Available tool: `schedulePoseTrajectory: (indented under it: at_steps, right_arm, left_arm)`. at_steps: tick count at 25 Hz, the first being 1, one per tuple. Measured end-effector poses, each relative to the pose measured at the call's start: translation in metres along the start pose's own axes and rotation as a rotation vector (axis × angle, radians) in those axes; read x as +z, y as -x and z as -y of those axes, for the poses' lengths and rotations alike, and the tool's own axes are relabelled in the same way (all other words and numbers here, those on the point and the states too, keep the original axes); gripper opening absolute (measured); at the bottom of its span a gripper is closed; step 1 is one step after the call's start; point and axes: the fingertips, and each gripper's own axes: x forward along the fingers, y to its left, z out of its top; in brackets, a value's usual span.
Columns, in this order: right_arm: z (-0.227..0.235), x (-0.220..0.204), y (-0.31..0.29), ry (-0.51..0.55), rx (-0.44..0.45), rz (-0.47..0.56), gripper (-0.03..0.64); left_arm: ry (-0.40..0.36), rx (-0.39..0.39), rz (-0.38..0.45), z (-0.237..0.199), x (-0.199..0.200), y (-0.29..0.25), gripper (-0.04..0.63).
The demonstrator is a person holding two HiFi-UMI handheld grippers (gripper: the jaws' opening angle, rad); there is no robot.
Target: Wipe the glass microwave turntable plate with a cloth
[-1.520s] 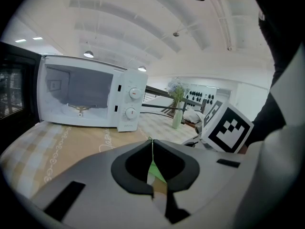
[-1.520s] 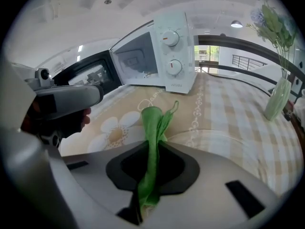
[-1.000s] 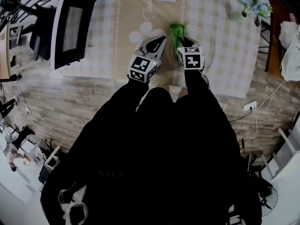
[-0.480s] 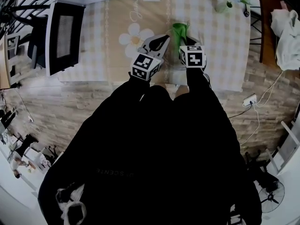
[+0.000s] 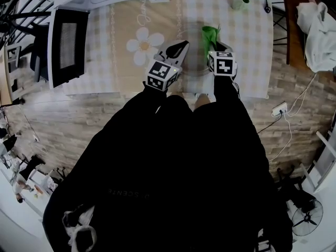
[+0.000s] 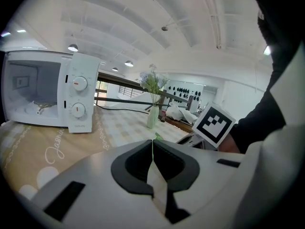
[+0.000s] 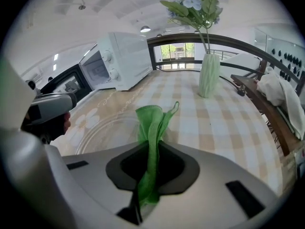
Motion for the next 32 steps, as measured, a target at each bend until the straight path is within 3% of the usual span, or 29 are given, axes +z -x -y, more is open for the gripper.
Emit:
schedulePoseTrajectory:
  at_steps: [10,15,20,26,32]
  right_arm:
    - [0.067,-0.011,0.024,-0.149,-0.101,0.014,0.054]
    - [0.081,-0.012,0.036,-0.211,-0.073,0.039,0.054]
    - [0.046,0.016,0.051,-0.133,0.018,0.09,0.054]
    - [-0.012,0.039,0.051,-0.111,0.145,0.14,0.054]
    - [-0.074,0.044,0.045,-0.099,0.233,0.118,0.054]
  left_arm:
    - [0.005,0.022,0.009,0.005,-0.005,0.009,0.023]
    - [0.02,0.066,0.019,-0.006,-0.011,0.022,0.023]
    - [0.041,0.109,0.023,-0.019,-0.014,0.038,0.023]
    - [0.055,0.151,0.036,-0.036,-0.017,0.053,0.023]
    - [0.078,0.185,0.031,-0.049,-0.028,0.067,0.023]
